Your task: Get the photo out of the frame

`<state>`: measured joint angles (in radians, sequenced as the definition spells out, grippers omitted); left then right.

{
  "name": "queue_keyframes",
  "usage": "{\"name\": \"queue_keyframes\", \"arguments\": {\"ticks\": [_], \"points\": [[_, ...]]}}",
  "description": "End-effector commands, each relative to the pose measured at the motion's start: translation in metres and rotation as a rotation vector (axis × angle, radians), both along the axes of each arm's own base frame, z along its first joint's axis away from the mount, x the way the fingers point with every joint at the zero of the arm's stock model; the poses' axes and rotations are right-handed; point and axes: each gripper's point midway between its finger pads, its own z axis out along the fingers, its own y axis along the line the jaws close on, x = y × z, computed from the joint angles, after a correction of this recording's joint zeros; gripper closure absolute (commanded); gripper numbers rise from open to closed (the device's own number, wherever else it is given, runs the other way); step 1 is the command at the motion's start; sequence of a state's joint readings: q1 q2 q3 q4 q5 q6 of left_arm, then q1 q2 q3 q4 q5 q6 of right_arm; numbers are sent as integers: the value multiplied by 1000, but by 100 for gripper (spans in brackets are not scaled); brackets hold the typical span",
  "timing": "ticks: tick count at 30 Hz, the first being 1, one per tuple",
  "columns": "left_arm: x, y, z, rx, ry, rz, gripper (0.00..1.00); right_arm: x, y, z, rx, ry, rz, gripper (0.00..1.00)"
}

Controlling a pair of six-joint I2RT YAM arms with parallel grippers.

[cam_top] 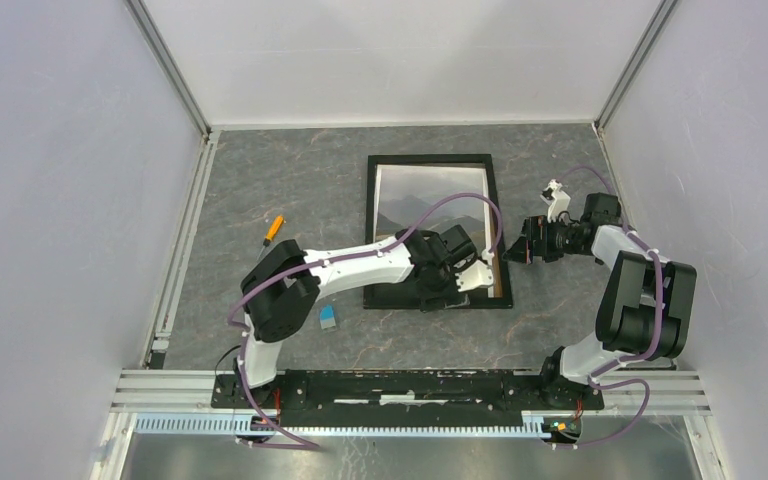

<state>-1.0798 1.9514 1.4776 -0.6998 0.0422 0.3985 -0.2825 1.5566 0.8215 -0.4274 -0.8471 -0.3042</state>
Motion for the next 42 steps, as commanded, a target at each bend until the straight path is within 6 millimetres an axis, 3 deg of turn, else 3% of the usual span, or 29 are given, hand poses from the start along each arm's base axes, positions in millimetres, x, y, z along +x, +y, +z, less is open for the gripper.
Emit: {"name": "queue_keyframes", "arguments": {"ticks": [1,5,9,15,22,32,42], "points": [[-9,-16,1,-34,51,-39,27,1,2,2,15,-26,22,2],[-10,-14,-11,-7,61,-35,27,0,3,3,21,-27,25,2],[-9,-13,-19,12,67,-18,39,0,3,3,18,-31,25,2],[-9,-14,5,-27,59,-6,71,1,2,4,10,-37,28,2],[-13,-5,21,-38,62,-12,91,1,2,5,9,-38,27,2],[1,27,12,57,-48,-92,96,0,3,3,15,-33,31,2],[13,15,10,53,-105,-116,97,-1,3,1,18,-24,32,2]]}}
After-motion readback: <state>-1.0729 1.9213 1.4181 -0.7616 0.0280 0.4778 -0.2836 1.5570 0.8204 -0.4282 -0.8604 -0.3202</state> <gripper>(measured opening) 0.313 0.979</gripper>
